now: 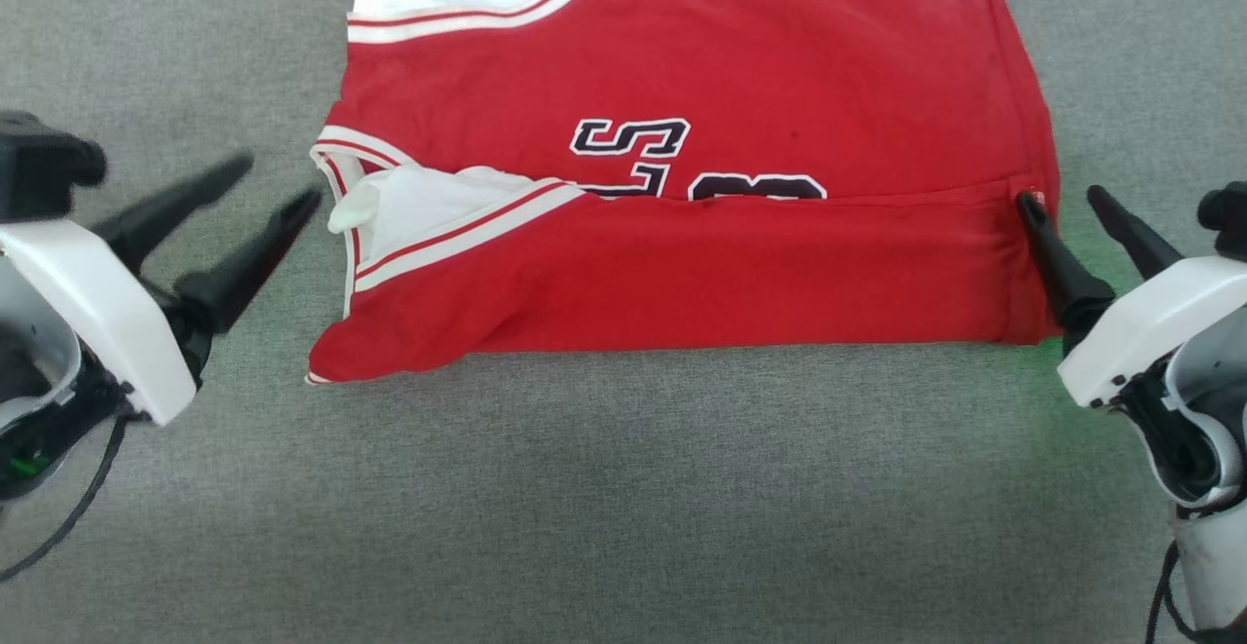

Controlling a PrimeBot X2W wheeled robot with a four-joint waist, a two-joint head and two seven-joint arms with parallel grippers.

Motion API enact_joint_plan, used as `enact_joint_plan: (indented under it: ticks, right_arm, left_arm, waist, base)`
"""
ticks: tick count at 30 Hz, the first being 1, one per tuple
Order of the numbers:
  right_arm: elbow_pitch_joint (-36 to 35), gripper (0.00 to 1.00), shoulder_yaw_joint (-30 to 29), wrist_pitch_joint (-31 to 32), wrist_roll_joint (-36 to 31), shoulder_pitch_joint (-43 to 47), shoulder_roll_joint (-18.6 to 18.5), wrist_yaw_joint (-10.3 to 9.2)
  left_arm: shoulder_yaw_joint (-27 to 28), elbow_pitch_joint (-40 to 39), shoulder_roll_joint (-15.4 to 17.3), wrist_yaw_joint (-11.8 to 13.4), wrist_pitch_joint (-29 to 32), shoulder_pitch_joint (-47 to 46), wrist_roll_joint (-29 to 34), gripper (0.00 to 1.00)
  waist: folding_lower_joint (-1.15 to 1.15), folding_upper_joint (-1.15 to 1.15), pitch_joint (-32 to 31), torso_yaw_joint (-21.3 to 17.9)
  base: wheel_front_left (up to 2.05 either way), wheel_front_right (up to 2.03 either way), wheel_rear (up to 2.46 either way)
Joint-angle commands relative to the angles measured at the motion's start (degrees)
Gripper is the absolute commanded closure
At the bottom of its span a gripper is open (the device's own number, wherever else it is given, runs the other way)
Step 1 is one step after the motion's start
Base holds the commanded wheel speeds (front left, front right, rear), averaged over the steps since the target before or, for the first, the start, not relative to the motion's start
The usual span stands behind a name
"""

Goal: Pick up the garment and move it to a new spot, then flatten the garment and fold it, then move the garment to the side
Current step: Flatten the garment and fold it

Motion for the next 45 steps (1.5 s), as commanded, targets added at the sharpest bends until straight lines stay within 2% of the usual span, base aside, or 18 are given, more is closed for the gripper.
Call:
enact_joint_plan:
  ticks: [1, 5, 9, 17, 18, 19, 21, 26, 34, 38, 39, 40, 41, 45]
  right_arm:
    - [-0.44, 0.00, 0.30, 0.00, -0.14, 0.36, 0.29, -0.05]
    - [-1.71, 0.00, 0.85, 0.63, -0.22, 0.40, 0.73, -0.06]
    - [-2.73, 0.00, 1.00, 1.12, -0.16, 0.59, 1.02, -0.05]
    - [-3.12, 0.00, 0.90, 1.12, -0.16, 0.87, 1.81, -0.05]
    - [-3.15, 0.00, 0.99, 1.29, -0.22, 0.81, 1.82, -0.05]
    - [-3.23, 0.00, 1.10, 1.47, -0.33, 0.69, 1.75, -0.05]
    - [-3.37, 0.00, 1.37, 2.21, -0.48, 0.36, 1.27, -0.05]
    - [-3.90, 0.00, 2.92, 6.20, -0.11, -0.13, -0.65, -0.05]
    - [-4.08, 0.00, 5.60, 20.43, 1.28, -1.69, -5.82, -0.05]
    - [-0.94, 0.00, 8.06, 28.99, 2.70, -2.14, -5.97, -0.04]
    - [-0.37, 0.27, 8.03, 29.55, 2.77, -2.39, -5.88, -0.04]
    - [-0.01, 0.78, 8.32, 30.02, 2.96, -2.45, -6.05, -0.04]
    - [0.20, 1.00, 8.42, 30.15, 3.16, -2.41, -6.10, -0.04]
    - [-0.50, 1.00, 7.44, 29.58, 4.05, -1.43, -7.20, -0.04]
  left_arm:
    - [-0.88, -0.24, 0.19, 0.16, 2.15, -0.47, -0.32, 0.00]
    - [-4.73, -0.48, 0.86, 0.58, 13.66, -0.13, -3.20, 0.00]
    - [-6.92, 0.90, 0.03, 0.81, 22.02, 0.41, -8.14, 0.00]
    - [-8.77, 4.89, -1.38, 0.47, 30.03, -0.35, -13.21, 0.00]
    - [-8.84, 5.55, -1.77, 0.45, 30.37, -0.30, -13.30, 0.04]
    - [-8.93, 6.08, -2.05, 0.49, 30.82, -0.25, -13.71, 0.21]
    - [-9.02, 6.61, -2.79, 0.38, 31.42, -0.24, -14.73, 1.00]
    - [-8.54, 6.36, -3.48, 0.17, 30.80, -0.40, -15.69, 1.00]
    - [-8.13, 3.83, -4.20, 0.19, 27.64, -1.44, -13.47, 1.00]
    - [-7.91, 2.36, -4.94, 0.18, 25.22, -1.54, -12.73, 1.00]
    - [-7.99, 2.32, -5.08, 0.18, 24.76, -1.33, -12.66, 1.00]
    - [-8.13, 2.23, -5.36, 0.18, 24.26, -1.09, -12.54, 1.00]
    - [-8.22, 2.21, -5.45, 0.18, 23.72, -0.70, -12.62, 1.00]
    - [-8.26, 1.20, -4.64, 0.17, 21.67, 1.08, -13.77, 1.00]
  waist:
    - [0.00, 0.00, -0.36, -0.19]
    - [0.00, 0.00, -0.48, -0.91]
    - [0.00, 0.00, 0.14, -2.10]
    - [0.00, 0.00, 1.86, -4.48]
    - [0.00, 0.00, 2.03, -4.68]
    - [0.00, 0.00, 2.21, -4.88]
    - [0.00, 0.00, 2.47, -5.15]
    - [0.00, 0.00, 2.83, -5.21]
    - [0.00, 0.00, 3.53, -3.63]
    - [0.00, 0.00, 3.88, -2.38]
    - [0.00, 0.00, 3.79, -2.15]
    - [0.00, 0.00, 3.59, -1.84]
    - [0.00, 0.00, 3.33, -1.60]
    - [0.00, 0.00, 1.96, -1.07]
  base:
    - [0.00, 0.00, 0.00]
    - [0.00, 0.00, 0.00]
    - [0.00, 0.00, 0.00]
    - [0.00, 0.00, 0.00]
    - [0.00, 0.00, 0.00]
    - [0.00, 0.00, 0.00]
    - [0.00, 0.00, 0.00]
    - [0.00, 0.00, 0.00]
    - [0.00, 0.00, 0.00]
    - [0.00, 0.00, 0.00]
    - [0.00, 0.00, 0.00]
    - [0.00, 0.00, 0.00]
    - [0.00, 0.00, 0.00]
    - [0.00, 0.00, 0.00]
